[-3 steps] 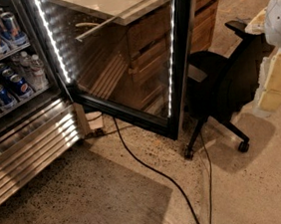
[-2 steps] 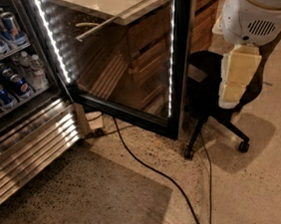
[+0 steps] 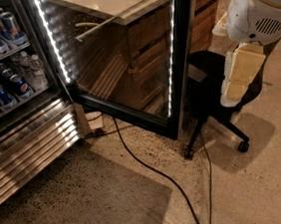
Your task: Close right fridge door
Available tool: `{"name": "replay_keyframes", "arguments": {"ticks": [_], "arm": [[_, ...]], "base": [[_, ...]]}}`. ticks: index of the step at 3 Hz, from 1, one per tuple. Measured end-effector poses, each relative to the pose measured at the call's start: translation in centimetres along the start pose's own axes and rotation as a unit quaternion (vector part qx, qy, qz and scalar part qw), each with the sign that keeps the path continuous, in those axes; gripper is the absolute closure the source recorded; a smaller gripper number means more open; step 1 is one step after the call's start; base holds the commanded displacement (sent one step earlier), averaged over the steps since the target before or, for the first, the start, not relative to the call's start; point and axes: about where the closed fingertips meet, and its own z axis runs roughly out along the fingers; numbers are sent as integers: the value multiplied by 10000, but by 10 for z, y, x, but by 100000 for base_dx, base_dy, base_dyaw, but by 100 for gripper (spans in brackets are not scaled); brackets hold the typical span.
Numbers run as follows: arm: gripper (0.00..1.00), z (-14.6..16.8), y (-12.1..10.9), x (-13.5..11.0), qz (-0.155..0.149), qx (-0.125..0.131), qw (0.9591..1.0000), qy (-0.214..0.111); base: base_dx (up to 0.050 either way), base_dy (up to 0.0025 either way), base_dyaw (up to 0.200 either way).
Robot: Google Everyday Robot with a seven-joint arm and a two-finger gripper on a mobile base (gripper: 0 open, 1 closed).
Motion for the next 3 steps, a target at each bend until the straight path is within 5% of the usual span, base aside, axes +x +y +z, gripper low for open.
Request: {"name": "replay_keyframes", "arguments": {"ticks": [1,3], "arm": [[0,5,-5,2,60,-230,9983,-526],[0,21,-9,8,125,-361,9977,-553]], "base": [[0,0,0],[0,0,0]]}}
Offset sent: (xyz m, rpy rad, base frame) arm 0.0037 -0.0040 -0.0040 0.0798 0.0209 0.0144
